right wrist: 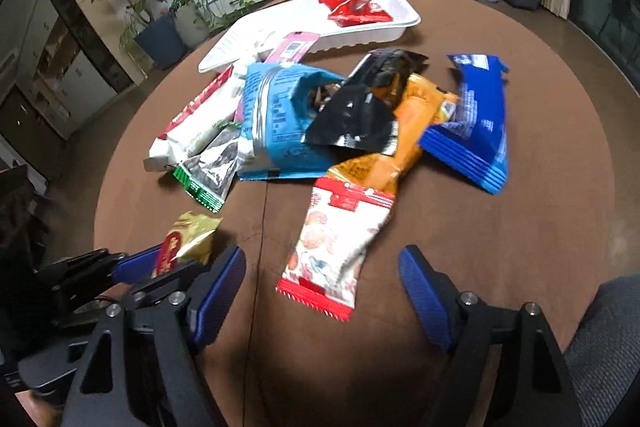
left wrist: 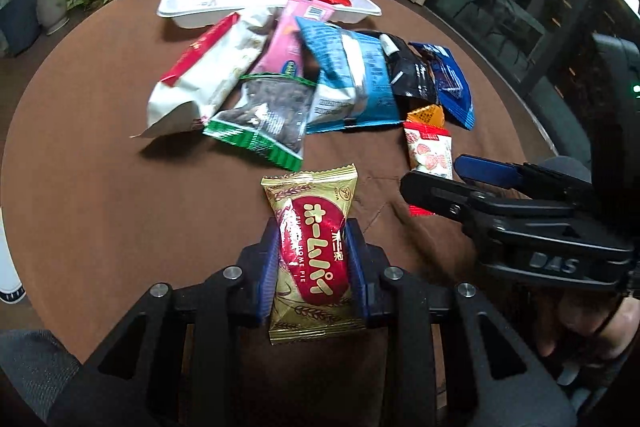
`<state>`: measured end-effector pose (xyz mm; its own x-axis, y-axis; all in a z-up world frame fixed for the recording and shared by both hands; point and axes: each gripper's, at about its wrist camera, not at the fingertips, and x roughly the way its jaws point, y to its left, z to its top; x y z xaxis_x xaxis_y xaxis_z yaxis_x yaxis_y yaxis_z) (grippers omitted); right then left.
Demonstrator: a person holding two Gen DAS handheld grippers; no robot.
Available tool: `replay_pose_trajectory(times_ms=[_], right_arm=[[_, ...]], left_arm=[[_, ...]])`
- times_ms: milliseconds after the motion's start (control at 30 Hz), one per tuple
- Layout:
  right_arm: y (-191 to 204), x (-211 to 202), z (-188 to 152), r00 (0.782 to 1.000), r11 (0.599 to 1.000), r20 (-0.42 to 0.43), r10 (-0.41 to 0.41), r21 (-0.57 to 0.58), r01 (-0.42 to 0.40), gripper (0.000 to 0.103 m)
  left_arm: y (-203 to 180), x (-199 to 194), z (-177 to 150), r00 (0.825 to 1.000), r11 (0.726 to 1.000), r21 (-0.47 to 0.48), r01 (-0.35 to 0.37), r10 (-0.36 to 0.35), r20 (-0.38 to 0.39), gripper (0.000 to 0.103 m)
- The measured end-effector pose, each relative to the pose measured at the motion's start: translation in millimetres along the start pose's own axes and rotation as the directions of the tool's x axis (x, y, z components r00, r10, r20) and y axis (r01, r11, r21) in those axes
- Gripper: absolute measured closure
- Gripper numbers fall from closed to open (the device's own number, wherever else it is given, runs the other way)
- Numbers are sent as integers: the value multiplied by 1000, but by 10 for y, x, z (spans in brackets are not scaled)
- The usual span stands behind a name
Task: Organize snacks
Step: 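Grasp the red-white candy packet with the right tool, then carry the gold packet with the left tool while the right tool carries the candy packet to the tray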
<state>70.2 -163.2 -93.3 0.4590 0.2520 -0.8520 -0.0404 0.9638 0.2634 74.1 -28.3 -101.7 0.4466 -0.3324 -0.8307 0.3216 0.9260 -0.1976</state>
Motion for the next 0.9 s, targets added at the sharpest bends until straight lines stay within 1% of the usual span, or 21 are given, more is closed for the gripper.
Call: replay_pose_trajectory(times_ms=[67, 200, 267, 300, 367, 500, 667, 767, 900], right_arm=[[53, 32, 19, 1000, 999, 3, -29, -33, 29, 28], [177, 74, 8, 995, 987, 12, -99, -125, 100, 35], [201, 61, -29, 991, 978, 25, -131, -158, 133, 46], [186, 47, -42, 992, 978, 32, -123, -166, 127, 48], [159, 27, -48, 990, 975, 37, -140, -167, 144, 63], [142, 20, -49, 991, 976, 24, -131, -172, 133, 66], [116, -34, -63, 995, 982, 5, -98, -162, 97, 70], [72, -60, -66, 998, 987, -6, -70, -144, 69, 71], [-16, -120, -77, 1000, 994, -8, -22, -104, 21, 71]], left_arm=[[25, -7, -6, 1000, 1000, -14, 4, -4, 9, 74], [10, -4, -13, 1000, 1000, -20, 10, -9, 21, 74], [15, -9, -20, 1000, 1000, -19, 9, -9, 26, 74], [18, -11, -23, 1000, 1000, -19, 10, -9, 28, 74], [15, -10, -23, 999, 1000, -14, 7, -6, 31, 74], [1, -7, -25, 999, 1000, -8, 3, -3, 35, 74], [2, -7, -29, 999, 1000, -10, 6, -6, 38, 74], [0, -14, -29, 999, 1000, -10, 4, -4, 41, 74], [-30, -69, -17, 998, 1000, 5, -6, 6, 67, 74]])
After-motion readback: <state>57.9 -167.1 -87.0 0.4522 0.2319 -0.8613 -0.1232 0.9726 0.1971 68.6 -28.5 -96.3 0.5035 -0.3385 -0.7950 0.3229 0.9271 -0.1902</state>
